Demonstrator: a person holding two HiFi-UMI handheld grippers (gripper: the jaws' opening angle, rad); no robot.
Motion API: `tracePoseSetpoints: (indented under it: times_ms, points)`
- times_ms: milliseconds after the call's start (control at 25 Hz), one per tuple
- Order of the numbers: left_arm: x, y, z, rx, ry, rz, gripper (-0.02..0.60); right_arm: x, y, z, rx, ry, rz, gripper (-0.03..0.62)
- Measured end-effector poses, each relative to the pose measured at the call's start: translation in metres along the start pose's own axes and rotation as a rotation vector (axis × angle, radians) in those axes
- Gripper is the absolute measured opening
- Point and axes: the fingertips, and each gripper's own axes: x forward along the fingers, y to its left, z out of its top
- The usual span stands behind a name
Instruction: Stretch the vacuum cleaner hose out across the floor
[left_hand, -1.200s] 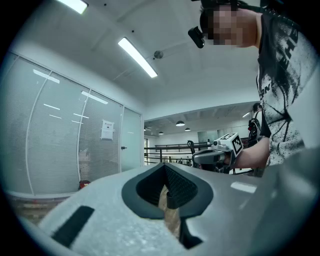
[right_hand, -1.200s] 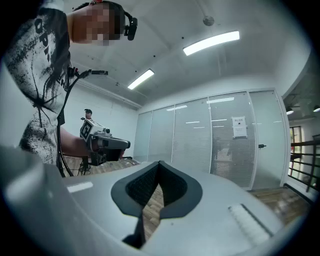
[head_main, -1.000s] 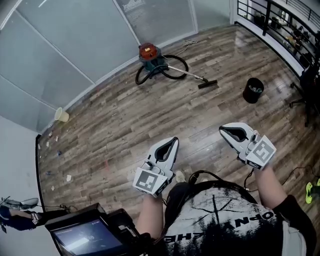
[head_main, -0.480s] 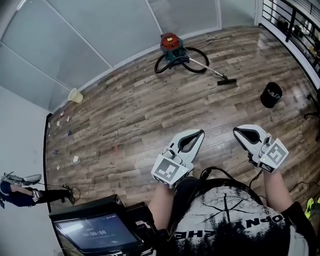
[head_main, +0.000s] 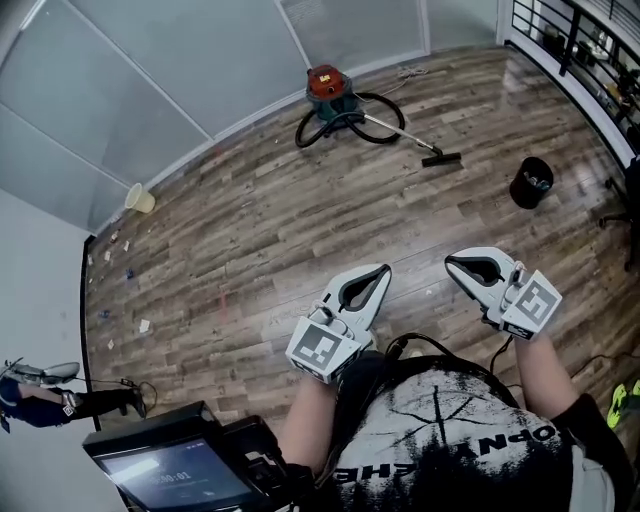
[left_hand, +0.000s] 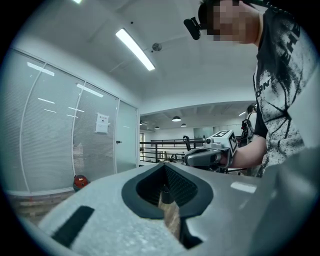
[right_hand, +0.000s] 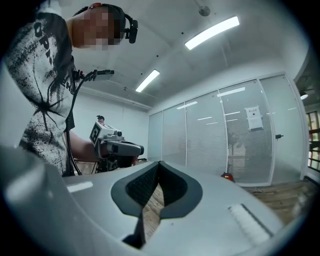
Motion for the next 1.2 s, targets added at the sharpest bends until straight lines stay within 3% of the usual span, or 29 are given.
tracePoseSetpoints:
  times_ms: [120, 360, 440, 760, 960, 1200]
  points:
    - [-0.002, 0.007, 0.004, -0.004, -0.024, 0.028, 0.0, 0.0, -0.01, 0.001, 0.077, -0.041, 0.006, 0.008]
    - [0.01, 0.019, -0.013, -0.014, 0.008, 0.01, 0.0, 0.0, -0.028, -0.009, 0.109, -0.007, -0.015, 0.008]
    - [0.013, 0.031, -0.01, -0.02, -0.017, 0.006, 0.0, 0.009, -0.031, -0.011, 0.105, 0.009, -0.017, 0.008]
    - [0.027, 0.126, -0.018, -0.09, -0.026, -0.034, 0.0, 0.081, -0.074, -0.003, 0.089, 0.061, -0.051, 0.008]
    - [0.039, 0.177, -0.005, -0.078, -0.064, -0.1, 0.0, 0.132, -0.106, 0.017, 0.054, 0.054, -0.088, 0.008]
    - [0.044, 0.243, -0.013, -0.078, -0.039, -0.165, 0.0, 0.206, -0.138, 0.019, 0.035, 0.052, -0.108, 0.008]
